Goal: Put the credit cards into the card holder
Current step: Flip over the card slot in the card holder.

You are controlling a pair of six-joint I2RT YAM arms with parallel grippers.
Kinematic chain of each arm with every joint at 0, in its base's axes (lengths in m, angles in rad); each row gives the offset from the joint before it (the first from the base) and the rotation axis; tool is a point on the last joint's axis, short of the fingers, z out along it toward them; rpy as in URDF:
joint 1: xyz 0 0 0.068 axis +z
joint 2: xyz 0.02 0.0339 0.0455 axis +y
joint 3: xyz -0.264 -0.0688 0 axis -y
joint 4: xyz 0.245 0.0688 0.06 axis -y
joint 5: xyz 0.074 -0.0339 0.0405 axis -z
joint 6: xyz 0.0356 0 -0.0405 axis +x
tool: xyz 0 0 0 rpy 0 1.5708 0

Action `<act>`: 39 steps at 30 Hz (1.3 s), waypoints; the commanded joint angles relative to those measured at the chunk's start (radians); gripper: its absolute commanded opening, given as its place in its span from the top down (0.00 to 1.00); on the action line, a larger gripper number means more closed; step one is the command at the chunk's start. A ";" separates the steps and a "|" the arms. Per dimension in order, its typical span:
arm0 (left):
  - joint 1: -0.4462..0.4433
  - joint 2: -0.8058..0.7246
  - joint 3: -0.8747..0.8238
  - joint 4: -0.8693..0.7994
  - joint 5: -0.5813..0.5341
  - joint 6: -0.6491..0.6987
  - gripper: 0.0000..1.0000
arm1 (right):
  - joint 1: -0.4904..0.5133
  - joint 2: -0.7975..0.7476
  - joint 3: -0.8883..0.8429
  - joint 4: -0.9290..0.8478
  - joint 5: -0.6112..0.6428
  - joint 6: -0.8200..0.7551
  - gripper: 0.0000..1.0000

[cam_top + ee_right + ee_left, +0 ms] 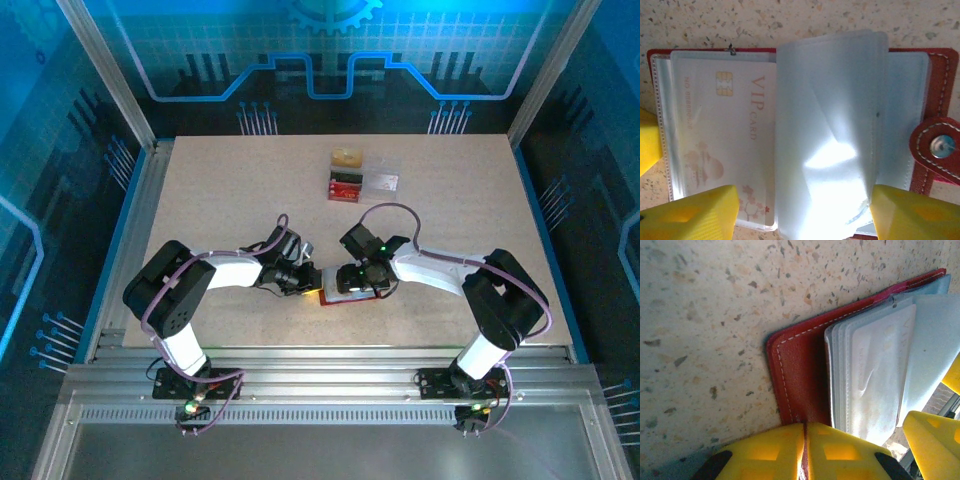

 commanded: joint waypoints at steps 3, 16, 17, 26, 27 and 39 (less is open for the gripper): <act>-0.033 0.066 -0.018 -0.082 0.015 -0.005 0.87 | 0.014 -0.043 0.018 -0.043 0.029 0.024 0.30; -0.033 0.063 -0.019 -0.082 0.016 -0.005 0.88 | -0.001 -0.044 -0.022 0.111 -0.116 0.031 0.29; -0.032 0.062 -0.019 -0.082 0.018 -0.005 0.88 | 0.000 -0.033 -0.020 0.122 -0.131 0.032 0.29; -0.032 0.051 -0.021 -0.079 0.029 -0.010 0.87 | 0.017 0.008 -0.029 0.224 -0.202 0.032 0.28; -0.033 0.048 -0.023 -0.078 0.032 -0.011 0.86 | 0.017 0.014 -0.032 0.240 -0.218 0.036 0.28; 0.026 -0.028 -0.078 -0.027 0.102 -0.043 0.73 | 0.017 0.063 -0.095 0.382 -0.308 0.073 0.24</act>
